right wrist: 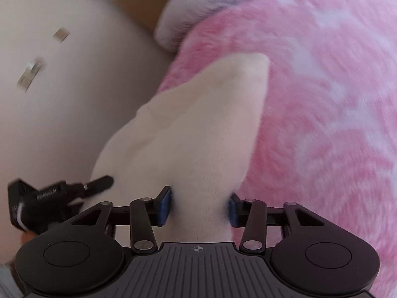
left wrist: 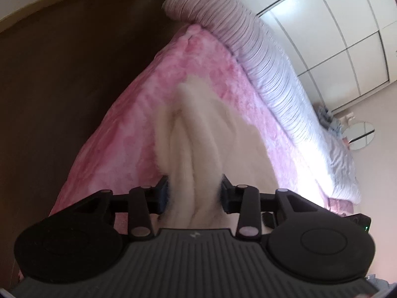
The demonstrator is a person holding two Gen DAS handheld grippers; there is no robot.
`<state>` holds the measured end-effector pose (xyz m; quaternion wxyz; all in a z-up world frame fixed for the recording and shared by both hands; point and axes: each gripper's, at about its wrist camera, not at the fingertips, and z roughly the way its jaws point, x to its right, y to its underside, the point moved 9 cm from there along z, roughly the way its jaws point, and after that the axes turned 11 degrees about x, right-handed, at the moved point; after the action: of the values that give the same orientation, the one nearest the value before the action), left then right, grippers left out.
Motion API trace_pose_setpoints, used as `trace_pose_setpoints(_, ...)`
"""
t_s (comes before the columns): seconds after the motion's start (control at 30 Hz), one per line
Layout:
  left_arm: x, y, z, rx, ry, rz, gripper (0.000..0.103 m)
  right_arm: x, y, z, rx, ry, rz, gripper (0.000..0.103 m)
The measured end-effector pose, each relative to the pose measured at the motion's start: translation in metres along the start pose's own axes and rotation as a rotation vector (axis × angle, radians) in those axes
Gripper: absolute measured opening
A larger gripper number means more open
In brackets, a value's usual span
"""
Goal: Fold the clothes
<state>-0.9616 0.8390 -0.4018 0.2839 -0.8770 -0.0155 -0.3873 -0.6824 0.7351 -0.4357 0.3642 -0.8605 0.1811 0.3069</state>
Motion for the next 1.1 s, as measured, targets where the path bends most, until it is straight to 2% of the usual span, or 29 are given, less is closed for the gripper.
trace_pose_setpoints(0.17,0.005,-0.005,-0.004,0.077,0.028,0.037,0.033,-0.007,-0.004,0.005,0.05,-0.049,-0.064,0.04)
trace_pose_setpoints(0.23,-0.003,-0.008,-0.005,0.087,0.018,0.008,0.033,-0.014,-0.015,0.014,0.064,-0.06,-0.077,0.039)
trace_pose_setpoints(0.3,-0.009,-0.009,0.004,0.051,-0.009,-0.006,0.035,-0.014,-0.023,0.024,0.061,-0.05,-0.072,0.04)
trace_pose_setpoints(0.33,-0.011,-0.011,0.006,0.037,-0.012,-0.007,0.036,-0.01,-0.024,0.029,0.04,-0.025,-0.043,0.044)
trace_pose_setpoints(0.47,-0.013,-0.017,0.001,-0.004,-0.021,-0.036,0.039,-0.007,-0.019,0.011,0.027,0.018,0.086,0.049)
trace_pose_setpoints(0.53,-0.012,-0.018,-0.01,-0.007,-0.043,-0.036,0.04,-0.008,-0.016,-0.002,0.025,0.031,0.121,0.055)
trace_pose_setpoints(0.67,-0.015,-0.009,-0.049,0.021,-0.099,-0.06,0.039,-0.01,0.001,-0.032,-0.011,0.024,0.154,0.059)
trace_pose_setpoints(0.83,-0.024,0.025,-0.085,0.011,-0.163,-0.143,0.044,-0.012,0.022,-0.05,-0.067,0.037,0.165,0.06)
trace_pose_setpoints(0.87,-0.024,0.03,-0.086,0.014,-0.161,-0.152,0.043,-0.012,0.025,-0.05,-0.067,0.038,0.18,0.06)
trace_pose_setpoints(0.9,-0.024,0.034,-0.087,0.017,-0.158,-0.161,0.038,-0.013,0.027,-0.049,-0.066,0.039,0.195,0.059)
trace_pose_setpoints(0.97,-0.022,0.036,-0.084,0.033,-0.146,-0.154,0.018,-0.017,0.03,-0.048,-0.066,0.054,0.201,0.043)
trace_pose_setpoints(1.1,-0.021,0.021,-0.074,0.096,-0.175,-0.112,0.016,-0.036,0.028,-0.047,-0.046,0.082,0.104,0.038)
